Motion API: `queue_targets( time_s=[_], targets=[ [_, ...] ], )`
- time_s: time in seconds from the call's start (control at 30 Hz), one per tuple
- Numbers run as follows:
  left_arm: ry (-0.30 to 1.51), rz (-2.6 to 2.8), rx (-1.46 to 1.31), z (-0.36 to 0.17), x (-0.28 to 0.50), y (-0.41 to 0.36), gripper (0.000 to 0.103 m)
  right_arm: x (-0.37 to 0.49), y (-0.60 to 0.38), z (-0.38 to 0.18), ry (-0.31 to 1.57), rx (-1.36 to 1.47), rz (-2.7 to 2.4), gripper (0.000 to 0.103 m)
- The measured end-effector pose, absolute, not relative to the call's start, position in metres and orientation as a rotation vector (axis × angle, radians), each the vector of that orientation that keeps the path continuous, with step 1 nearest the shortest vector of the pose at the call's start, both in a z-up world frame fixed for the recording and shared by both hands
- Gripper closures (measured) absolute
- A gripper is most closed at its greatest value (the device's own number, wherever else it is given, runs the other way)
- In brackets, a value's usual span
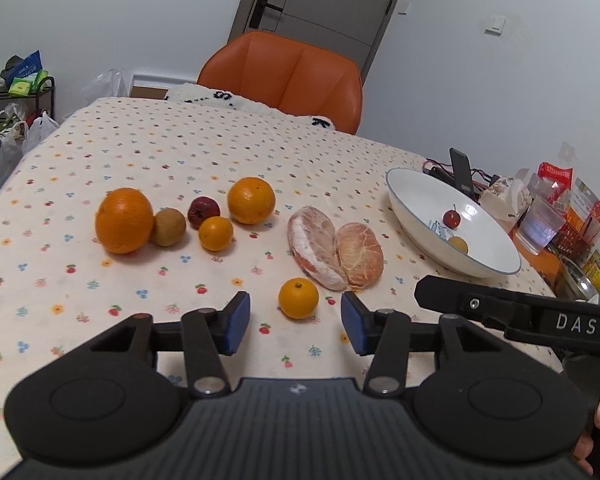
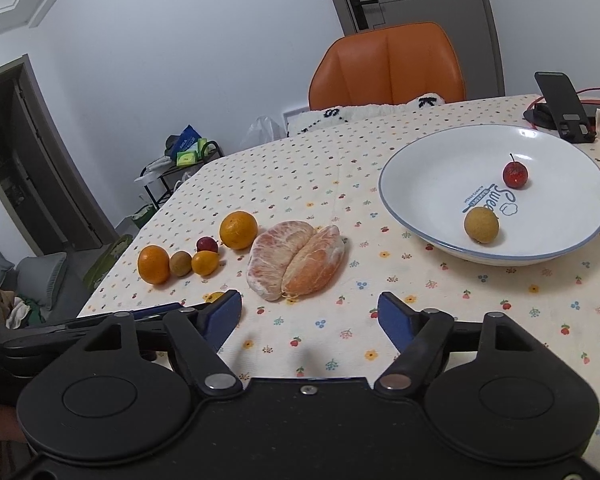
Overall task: Organize fruits
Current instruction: 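Grasp the small orange with the left tool while the right tool grasps a pomelo half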
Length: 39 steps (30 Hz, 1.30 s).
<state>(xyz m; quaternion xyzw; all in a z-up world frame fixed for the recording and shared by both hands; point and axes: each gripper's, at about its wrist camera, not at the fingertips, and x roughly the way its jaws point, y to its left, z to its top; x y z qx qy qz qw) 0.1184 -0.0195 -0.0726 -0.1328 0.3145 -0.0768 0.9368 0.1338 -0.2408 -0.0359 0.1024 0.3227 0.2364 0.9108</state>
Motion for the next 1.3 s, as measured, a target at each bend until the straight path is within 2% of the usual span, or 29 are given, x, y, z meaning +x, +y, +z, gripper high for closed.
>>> queue_targets(
  time_s=[0.17, 0.37, 1.1, 1.3],
  targets=[
    [0.651, -0.148, -0.271, -0.077, 0.126, -0.023, 0.062, 0.139, -0.240, -0.038, 0.670, 0.215, 0.489, 0.032],
    [0.650, -0.145, -0.271, -0.079, 0.134, -0.024, 0.081, 0.146, -0.236, -0.038, 0.671, 0.209, 0.496, 0.033],
    [0.633, -0.079, -0.301, -0.078, 0.136, 0.012, 0.081, 0.184, -0.204, -0.052, 0.705, 0.172, 0.415, 0.048],
    [0.629, -0.076, -0.309, -0.078, 0.137, 0.018, 0.081, 0.191, -0.196, -0.051, 0.706, 0.139, 0.395, 0.056]
  ],
)
